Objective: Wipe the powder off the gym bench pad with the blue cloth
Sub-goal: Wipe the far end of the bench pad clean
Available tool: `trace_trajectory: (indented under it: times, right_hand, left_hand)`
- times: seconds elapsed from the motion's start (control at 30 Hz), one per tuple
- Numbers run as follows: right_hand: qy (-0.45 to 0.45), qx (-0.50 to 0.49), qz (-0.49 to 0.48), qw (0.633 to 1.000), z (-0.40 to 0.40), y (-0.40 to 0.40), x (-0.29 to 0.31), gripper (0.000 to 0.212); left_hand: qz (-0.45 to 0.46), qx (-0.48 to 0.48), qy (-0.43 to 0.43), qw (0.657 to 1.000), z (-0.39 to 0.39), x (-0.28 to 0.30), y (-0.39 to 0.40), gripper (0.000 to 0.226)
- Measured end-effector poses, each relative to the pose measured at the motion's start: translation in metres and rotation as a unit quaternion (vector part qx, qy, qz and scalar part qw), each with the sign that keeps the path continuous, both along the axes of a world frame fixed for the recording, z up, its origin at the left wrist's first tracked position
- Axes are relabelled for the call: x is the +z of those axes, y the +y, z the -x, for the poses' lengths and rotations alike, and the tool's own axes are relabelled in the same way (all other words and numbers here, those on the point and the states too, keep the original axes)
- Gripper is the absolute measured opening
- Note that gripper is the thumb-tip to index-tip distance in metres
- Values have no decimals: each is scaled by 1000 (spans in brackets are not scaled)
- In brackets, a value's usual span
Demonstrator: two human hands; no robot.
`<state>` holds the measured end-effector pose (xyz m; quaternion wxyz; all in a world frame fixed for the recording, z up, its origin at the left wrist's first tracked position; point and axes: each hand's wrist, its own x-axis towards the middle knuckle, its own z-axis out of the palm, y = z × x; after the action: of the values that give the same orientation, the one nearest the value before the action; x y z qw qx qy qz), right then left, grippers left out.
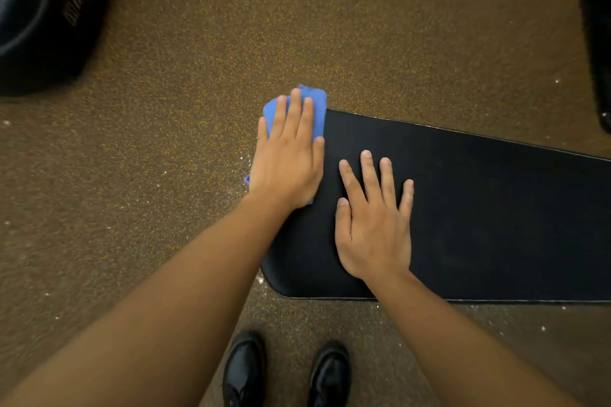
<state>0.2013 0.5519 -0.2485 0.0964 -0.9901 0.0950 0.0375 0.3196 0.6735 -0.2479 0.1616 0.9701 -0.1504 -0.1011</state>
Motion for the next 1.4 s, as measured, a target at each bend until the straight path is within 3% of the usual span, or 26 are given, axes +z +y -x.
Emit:
trace_trajectory:
  times: [0.13, 0.27, 0.43, 0.63, 0.8, 0.97, 1.2, 1.27, 1.4]
  right_hand:
    - [-1, -1, -4, 1000, 0, 0, -1, 56]
    - [3, -2, -3, 1000, -1, 1, -1, 56]
    - [1, -2, -7, 1000, -1, 1, 0, 56]
    - [1, -3, -9, 1000, -1, 0, 0, 56]
    - [1, -3, -10, 1000, -1, 0, -1, 56]
    - [2, -5, -6, 1000, -1, 1, -2, 57]
    - [-2, -4, -8, 1000, -1, 2, 0, 57]
    - [-3, -5, -10, 1000, -1, 1, 0, 57]
    - [1, -2, -7, 1000, 0, 2, -1, 56]
  left_hand:
    - [76, 86, 30, 993, 71, -1, 30, 63]
    - [-2, 37, -3, 999, 142, -4, 31, 62]
    - [-2, -111, -20, 994, 89, -1, 10, 60]
    - [-7, -14, 8, 1000, 4, 4, -2, 57]
    - [12, 28, -11, 999, 65, 1, 16, 61]
    - [-9, 4, -31, 999, 150, -4, 22, 60]
    - [-25, -157, -38, 987, 67, -4, 26, 61]
    - [-20, -135, -28, 990, 34, -3, 23, 63]
    - [10, 16, 13, 1000, 16, 2, 12, 60]
